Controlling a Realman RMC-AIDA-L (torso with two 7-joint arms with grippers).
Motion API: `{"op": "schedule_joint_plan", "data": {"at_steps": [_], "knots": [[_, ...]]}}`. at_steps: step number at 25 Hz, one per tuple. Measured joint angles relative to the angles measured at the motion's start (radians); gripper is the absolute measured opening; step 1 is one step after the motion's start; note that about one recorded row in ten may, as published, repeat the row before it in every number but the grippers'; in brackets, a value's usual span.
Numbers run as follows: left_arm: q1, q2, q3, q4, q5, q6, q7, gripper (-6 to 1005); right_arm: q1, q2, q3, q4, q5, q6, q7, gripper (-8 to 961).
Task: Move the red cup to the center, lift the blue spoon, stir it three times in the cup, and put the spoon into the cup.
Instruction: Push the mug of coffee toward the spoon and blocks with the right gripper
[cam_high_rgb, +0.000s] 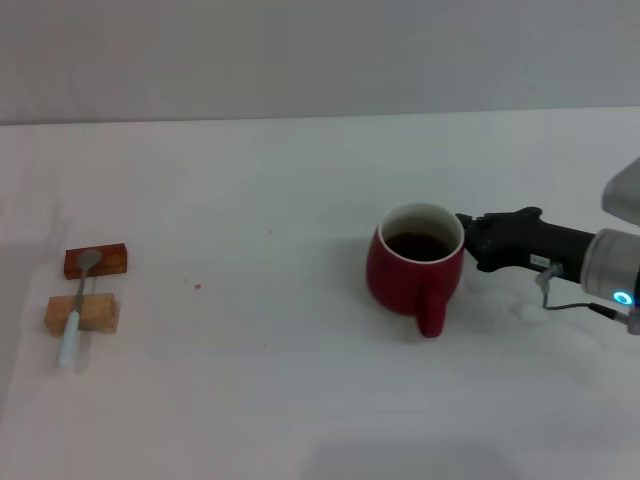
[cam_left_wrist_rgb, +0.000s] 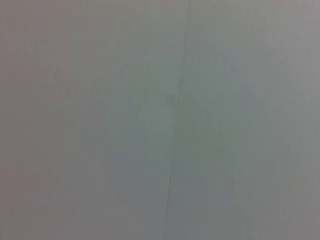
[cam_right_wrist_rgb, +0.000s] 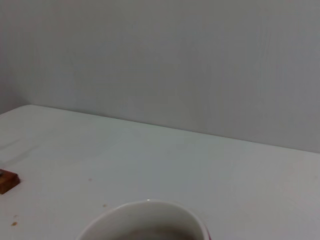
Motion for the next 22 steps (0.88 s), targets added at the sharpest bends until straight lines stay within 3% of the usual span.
{"op": "schedule_joint_plan", "data": {"at_steps": [22], "knots": [[-0.008,0.001,0.0,0.023,0.001,-0.047,0.0,798,0.126,0.012,-0.045,0.083,-0.001,0.051,-0.007,-1]]}}
